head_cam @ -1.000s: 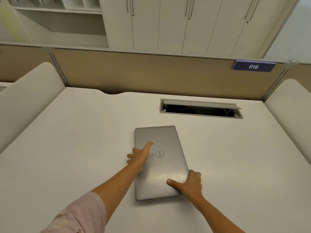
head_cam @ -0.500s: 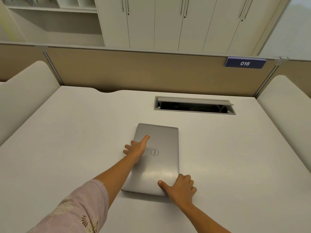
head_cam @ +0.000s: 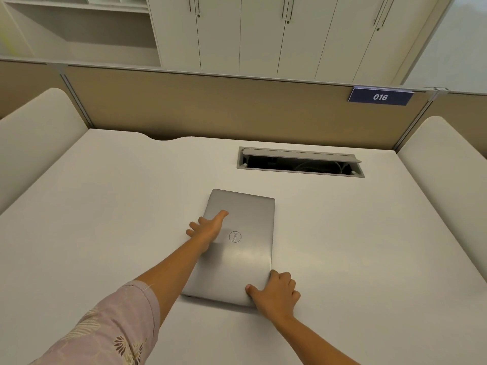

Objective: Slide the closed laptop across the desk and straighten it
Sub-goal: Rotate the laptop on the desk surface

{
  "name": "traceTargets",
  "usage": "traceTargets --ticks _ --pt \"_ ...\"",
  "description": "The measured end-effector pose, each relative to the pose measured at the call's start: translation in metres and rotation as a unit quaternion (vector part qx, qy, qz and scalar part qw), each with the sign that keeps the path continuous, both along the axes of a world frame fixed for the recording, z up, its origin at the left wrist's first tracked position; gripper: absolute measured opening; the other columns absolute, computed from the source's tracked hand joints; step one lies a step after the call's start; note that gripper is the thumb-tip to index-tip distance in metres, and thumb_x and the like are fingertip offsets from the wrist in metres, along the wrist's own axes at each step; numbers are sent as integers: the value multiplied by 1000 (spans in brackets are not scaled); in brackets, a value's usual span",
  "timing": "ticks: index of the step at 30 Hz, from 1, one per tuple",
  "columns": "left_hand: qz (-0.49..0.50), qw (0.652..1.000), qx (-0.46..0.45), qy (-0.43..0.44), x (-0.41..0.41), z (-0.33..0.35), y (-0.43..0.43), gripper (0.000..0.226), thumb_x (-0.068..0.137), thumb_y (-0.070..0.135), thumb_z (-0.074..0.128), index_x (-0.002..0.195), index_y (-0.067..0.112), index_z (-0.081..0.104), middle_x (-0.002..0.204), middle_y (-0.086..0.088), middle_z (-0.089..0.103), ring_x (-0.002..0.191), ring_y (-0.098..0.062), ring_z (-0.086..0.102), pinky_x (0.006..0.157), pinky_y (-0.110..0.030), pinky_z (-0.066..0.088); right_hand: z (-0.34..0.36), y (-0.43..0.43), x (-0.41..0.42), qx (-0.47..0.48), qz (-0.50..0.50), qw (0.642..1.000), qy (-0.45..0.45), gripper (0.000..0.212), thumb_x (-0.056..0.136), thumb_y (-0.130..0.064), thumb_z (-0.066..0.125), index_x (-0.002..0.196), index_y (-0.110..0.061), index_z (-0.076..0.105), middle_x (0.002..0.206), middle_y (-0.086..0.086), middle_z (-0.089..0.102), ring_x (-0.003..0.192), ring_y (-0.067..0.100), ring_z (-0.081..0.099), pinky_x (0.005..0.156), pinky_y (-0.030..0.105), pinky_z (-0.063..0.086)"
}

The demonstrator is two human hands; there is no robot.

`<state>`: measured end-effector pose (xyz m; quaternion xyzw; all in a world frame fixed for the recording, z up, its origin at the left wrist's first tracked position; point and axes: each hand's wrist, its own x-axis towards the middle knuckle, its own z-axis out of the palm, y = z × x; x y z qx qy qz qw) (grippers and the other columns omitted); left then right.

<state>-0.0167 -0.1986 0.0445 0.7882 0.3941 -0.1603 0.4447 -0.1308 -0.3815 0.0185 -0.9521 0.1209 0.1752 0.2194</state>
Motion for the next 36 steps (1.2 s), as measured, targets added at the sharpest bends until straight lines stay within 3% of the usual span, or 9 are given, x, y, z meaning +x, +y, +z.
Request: traceTargets --ticks 4,8,10,15,19,25,29,36 --pt "-36 999 23 -10 -8 -8 3 89 86 65 48 153 13 19 155 -11 21 142 -29 18 112 -49 22 3 -7 13 35 -19 999 -36 84 78 -60 59 144 -17 29 135 4 35 127 25 35 103 38 29" --pt "-119 980 148 -60 -26 -19 4 95 90 65 45 156 13 0 165 -8 -8 150 -26 -8 119 -50 -2 12 -19 48 48 -20 995 -80 90 82 -56 61 150 -14 20 143 9 31 134 28 32 107 42 28" --pt "-174 960 187 -113 -41 -27 7 96 91 65 45 156 15 -5 164 -6 -16 150 -24 -16 118 -51 -7 16 -27 70 51 13 993 -102 87 83 -52 63 150 -15 22 146 11 29 135 30 31 108 44 29" --pt "-353 878 252 -201 -76 -44 18 91 92 65 42 156 20 -6 162 3 -18 148 -17 -21 117 -45 -15 17 -44 126 31 141 980 -139 84 86 -46 64 152 -15 22 157 12 20 143 32 23 112 46 26" --pt "-491 795 293 -202 -93 -54 26 89 89 76 20 154 26 -13 160 8 -24 147 -12 -24 117 -40 -20 18 -47 166 23 225 969 -103 87 87 -49 63 154 -18 15 162 10 9 148 30 14 118 45 19" --pt "-553 751 271 -238 -105 -62 38 92 88 80 29 155 30 -10 163 11 -14 148 -6 -18 119 -42 -10 18 -33 207 54 245 967 -40 86 90 -47 61 154 -16 12 163 12 9 150 28 9 121 45 15" --pt "-578 727 275 -249 -105 -62 45 100 84 83 35 155 29 -9 164 8 -12 149 -10 -14 119 -39 -13 16 -23 224 55 237 970 -19 84 92 -45 59 153 -11 14 162 12 12 150 28 10 122 44 14" --pt "-593 713 276 -254 -103 -63 48 120 70 92 43 156 25 -5 165 4 -9 151 -17 -9 119 -44 -10 13 -7 239 27 260 965 -3 78 91 -51 57 149 -7 27 154 14 33 141 32 31 116 43 27"
